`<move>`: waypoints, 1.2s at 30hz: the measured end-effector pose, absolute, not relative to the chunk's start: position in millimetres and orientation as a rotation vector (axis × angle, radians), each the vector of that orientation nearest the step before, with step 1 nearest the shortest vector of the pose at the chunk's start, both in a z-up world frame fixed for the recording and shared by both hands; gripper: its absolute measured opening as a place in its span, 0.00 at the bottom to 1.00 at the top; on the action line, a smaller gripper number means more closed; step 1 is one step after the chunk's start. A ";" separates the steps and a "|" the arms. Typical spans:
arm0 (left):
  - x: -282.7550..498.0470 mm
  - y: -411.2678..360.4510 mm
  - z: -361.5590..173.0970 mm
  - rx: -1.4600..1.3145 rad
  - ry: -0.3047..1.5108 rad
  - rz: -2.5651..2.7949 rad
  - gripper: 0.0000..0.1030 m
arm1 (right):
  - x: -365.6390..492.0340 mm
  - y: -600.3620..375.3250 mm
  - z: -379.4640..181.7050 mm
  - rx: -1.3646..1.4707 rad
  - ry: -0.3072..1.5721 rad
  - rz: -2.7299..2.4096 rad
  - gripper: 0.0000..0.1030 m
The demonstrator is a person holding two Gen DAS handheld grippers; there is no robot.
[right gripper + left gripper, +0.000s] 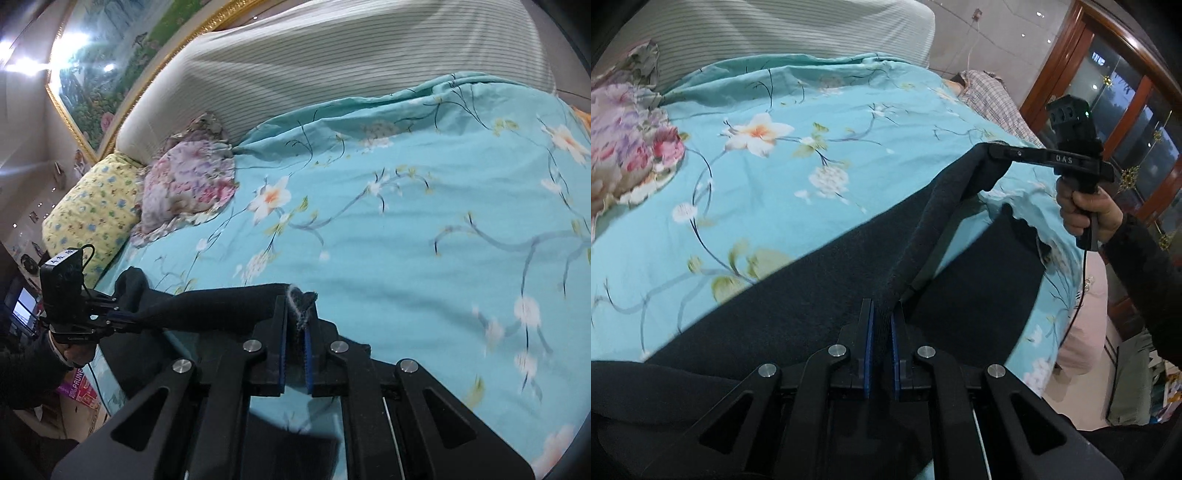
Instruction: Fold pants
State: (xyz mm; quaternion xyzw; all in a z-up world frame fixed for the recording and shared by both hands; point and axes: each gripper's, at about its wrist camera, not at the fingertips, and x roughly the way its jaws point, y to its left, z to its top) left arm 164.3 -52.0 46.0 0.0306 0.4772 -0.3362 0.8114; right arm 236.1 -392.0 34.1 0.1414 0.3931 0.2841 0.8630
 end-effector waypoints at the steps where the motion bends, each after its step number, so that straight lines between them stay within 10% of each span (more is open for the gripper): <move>1: 158.5 -52.0 44.2 0.052 1.022 -0.717 0.06 | 228.0 -392.9 32.5 0.292 0.823 0.598 0.08; 36: 71.9 -55.1 -7.5 -0.002 1.085 -0.784 0.07 | 104.9 -388.2 -5.5 0.019 0.912 0.590 0.07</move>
